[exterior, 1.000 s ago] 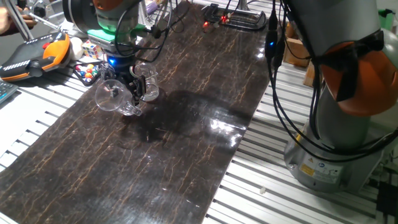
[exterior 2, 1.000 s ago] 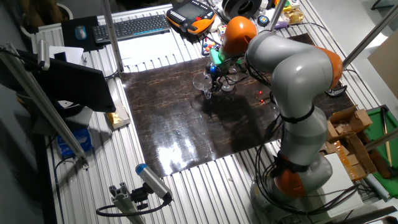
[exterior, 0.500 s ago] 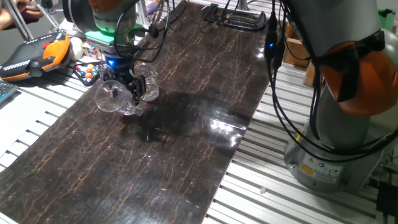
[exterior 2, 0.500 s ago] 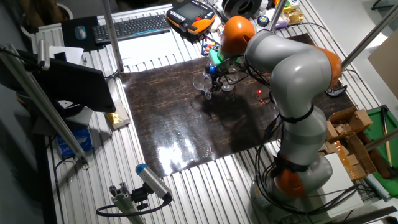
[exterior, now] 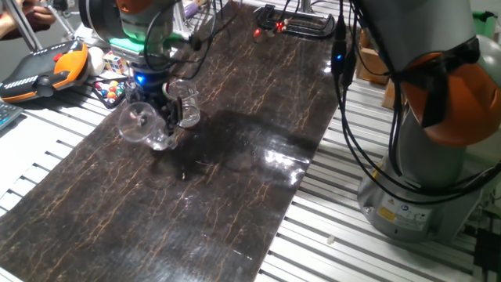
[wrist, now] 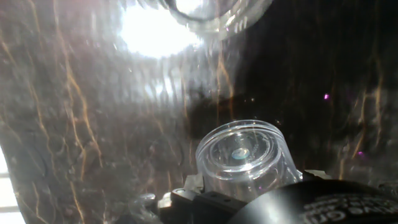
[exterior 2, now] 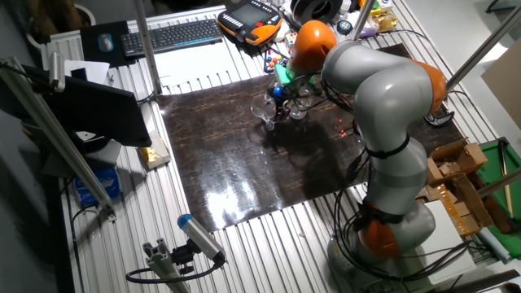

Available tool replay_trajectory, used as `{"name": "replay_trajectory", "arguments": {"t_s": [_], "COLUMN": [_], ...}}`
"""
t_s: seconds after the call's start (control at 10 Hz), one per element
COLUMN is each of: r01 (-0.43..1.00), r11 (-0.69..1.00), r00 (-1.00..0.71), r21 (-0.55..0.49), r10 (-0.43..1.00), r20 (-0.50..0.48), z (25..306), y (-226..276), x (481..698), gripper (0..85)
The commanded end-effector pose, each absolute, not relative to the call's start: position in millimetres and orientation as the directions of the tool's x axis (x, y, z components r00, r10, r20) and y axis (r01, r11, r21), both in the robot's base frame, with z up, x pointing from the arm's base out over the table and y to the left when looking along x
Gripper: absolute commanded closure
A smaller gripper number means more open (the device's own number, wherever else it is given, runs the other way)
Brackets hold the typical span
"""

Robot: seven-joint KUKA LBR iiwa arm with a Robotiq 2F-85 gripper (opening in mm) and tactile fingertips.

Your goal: Pour the water from one cup into another empty cup

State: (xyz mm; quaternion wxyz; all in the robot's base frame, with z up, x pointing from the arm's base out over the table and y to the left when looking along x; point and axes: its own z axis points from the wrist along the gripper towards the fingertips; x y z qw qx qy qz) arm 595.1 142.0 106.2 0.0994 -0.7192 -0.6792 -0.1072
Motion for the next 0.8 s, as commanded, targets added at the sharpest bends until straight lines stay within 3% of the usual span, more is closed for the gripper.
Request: {"name": "replay_trajectory", "arguments": {"t_s": [0.0, 0.7], "r01": [0.998, 0.997], "r11": [-0.064, -0.077], "r00": [0.06, 0.076], "r21": [0.004, -0.006], "r10": [0.955, 0.951], "r20": [0.291, 0.301], "z": [102, 82], "y": [148, 171], "x": [597, 602], "gripper": [84.3, 84.3]}}
